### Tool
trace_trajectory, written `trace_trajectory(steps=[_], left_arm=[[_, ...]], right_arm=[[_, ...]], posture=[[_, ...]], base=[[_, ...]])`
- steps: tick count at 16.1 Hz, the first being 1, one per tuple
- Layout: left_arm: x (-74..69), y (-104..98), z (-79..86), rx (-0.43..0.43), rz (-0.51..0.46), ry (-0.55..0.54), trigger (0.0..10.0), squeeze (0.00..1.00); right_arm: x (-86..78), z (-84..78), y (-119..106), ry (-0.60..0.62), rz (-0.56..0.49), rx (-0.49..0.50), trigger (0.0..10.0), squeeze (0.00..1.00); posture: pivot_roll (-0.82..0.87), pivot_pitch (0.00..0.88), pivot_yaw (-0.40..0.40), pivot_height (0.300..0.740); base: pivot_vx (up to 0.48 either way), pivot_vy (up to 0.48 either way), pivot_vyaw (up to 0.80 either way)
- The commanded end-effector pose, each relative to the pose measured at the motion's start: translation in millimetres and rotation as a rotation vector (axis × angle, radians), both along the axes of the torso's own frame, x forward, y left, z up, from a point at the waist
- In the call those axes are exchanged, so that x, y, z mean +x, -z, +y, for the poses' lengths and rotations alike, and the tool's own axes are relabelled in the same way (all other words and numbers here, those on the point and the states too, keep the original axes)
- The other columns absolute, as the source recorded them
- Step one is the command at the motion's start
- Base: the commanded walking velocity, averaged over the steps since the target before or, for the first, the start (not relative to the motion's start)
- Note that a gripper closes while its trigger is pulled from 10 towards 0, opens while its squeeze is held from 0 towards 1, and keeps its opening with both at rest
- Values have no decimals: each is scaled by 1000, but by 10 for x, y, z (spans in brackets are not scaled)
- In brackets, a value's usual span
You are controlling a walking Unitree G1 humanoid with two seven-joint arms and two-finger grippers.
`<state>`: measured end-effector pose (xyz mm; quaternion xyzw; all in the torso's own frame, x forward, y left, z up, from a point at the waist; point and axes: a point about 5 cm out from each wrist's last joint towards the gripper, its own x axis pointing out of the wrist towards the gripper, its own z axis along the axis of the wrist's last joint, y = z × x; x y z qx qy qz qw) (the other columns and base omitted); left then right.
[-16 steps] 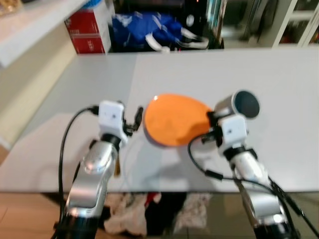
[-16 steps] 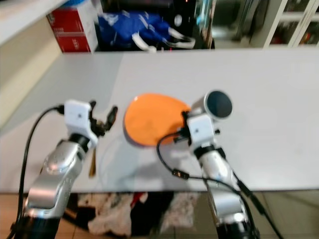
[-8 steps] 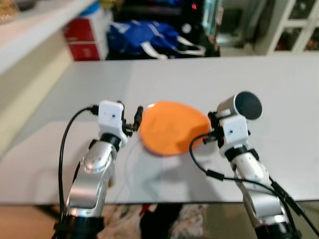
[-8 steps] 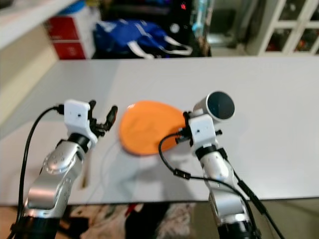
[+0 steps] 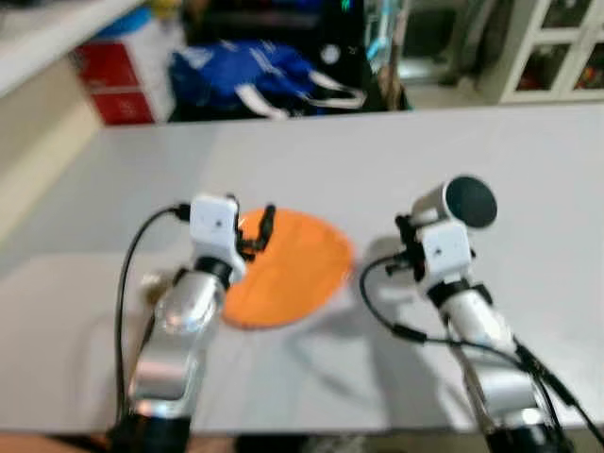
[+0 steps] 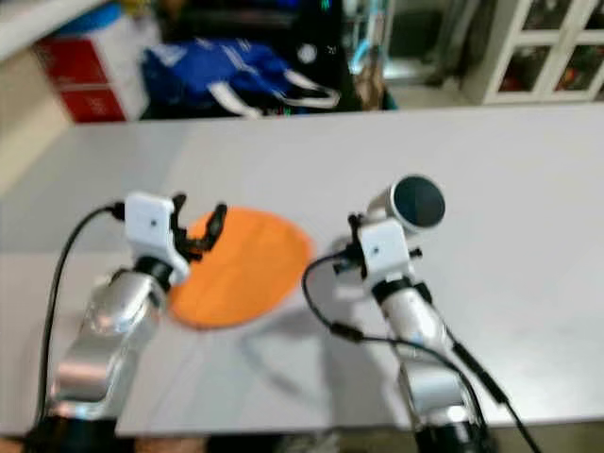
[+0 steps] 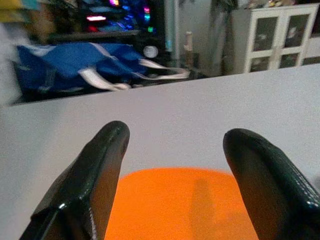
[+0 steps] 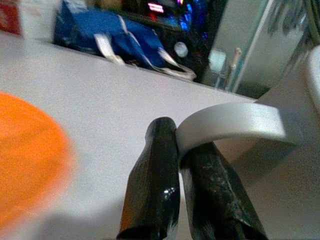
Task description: Setting the table
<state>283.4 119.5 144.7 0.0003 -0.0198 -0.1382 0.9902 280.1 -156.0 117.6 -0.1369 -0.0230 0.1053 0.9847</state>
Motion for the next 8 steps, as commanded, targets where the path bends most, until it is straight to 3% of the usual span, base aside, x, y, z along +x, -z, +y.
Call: trace_trajectory(steps=[1,5,7,8], left_arm=[[-3,-36,13,8,-12,6,10000,0],[-37,-43,-37,12,-1,43,10000,0],[-97,-63,-127,13,20,131,10000,0],[-196,-29,-149,37,61,195,10000,0]], right_arm=[[76,-8,-216,-1,-54,12,10000,0],[104,-117,-227,-23,-1,3,10000,0],[153,-205,-230,-19,23,-2,10000,0],[231,-291,-246,-26,40,-11,10000,0]], posture=[[-151,0,72,740],[-157,0,70,740],[-156,0,65,740],[-142,0,54,740]], base=[[0,0,0],[0,0,0],[0,0,0],[0,0,0]])
